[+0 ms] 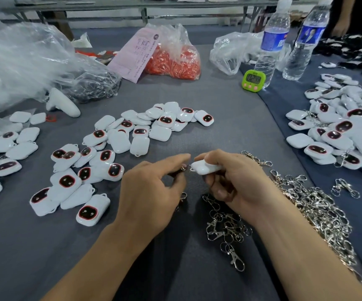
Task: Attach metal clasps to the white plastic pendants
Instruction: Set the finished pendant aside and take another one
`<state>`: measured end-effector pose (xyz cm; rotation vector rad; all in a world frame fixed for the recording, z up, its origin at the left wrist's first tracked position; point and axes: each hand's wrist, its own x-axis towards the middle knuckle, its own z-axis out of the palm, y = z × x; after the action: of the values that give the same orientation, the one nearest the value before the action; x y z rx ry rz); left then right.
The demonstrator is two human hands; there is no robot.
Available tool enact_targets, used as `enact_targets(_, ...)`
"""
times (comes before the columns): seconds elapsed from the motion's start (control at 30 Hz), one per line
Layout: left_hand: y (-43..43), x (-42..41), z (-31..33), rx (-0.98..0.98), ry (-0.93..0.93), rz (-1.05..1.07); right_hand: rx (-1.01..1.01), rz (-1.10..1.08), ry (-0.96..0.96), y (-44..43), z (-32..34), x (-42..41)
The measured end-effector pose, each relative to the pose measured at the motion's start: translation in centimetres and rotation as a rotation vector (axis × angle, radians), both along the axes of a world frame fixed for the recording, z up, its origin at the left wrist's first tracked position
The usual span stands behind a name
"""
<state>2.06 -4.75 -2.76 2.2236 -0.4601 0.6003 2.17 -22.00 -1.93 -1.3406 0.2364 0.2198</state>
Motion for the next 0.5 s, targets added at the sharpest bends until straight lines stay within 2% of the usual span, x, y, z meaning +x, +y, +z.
enact_targets(0.2, 0.11, 0.08, 0.09, 0.140, -0.187, -0.006, 0.037, -0.053, 0.013, 0.11, -0.05, 0.06)
enact_targets(0.5, 0.79, 0.55, 0.16, 0.411, -0.273, -0.048, -0.012, -0.102, 0.040, 0.56, 0.09, -0.05)
